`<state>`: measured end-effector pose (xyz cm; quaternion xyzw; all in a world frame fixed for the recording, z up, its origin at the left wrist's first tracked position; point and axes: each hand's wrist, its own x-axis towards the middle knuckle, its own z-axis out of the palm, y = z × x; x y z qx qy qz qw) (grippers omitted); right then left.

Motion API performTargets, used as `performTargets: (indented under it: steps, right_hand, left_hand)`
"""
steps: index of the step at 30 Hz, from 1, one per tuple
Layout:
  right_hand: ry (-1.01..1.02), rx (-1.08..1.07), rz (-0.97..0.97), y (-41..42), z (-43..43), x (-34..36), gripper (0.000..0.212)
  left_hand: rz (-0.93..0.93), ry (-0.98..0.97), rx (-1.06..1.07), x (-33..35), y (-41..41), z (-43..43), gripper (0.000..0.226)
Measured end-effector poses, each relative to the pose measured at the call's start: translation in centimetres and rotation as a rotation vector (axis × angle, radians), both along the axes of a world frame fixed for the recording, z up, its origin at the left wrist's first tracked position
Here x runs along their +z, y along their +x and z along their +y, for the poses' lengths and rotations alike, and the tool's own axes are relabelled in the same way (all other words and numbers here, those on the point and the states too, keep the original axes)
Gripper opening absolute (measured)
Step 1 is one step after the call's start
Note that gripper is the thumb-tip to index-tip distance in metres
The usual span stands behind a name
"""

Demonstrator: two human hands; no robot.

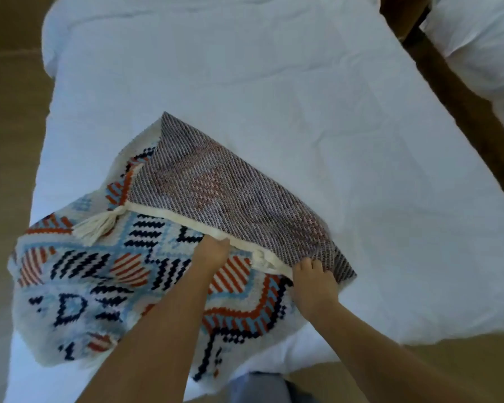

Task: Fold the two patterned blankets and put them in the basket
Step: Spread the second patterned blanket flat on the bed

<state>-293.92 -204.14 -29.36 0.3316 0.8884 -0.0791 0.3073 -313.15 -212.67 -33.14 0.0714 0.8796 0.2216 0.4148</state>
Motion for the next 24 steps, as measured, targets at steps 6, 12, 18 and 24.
performTargets:
  steps: [6, 12, 18, 24]
  right_hand:
    - [-0.073, -0.034, 0.052, -1.2, 4.9, -1.2, 0.027]
    - [-0.143, -0.057, 0.193, -0.9, 11.3, -0.6, 0.016]
    - [-0.155, -0.306, 0.404, 2.7, 20.4, -0.3, 0.023]
    - [-0.252, -0.575, 0.673, 7.7, 31.3, 1.7, 0.046]
  left_hand:
    - [-0.219, 0.069, 0.776, -2.2, -2.6, 5.9, 0.059]
    - [-0.091, 0.235, 1.023, -1.5, -4.6, 11.4, 0.046]
    - [0.154, 0.222, 0.675, 2.6, -4.6, 23.0, 0.02]
    - [0.164, 0.364, 0.454, 8.0, -1.6, 38.3, 0.018]
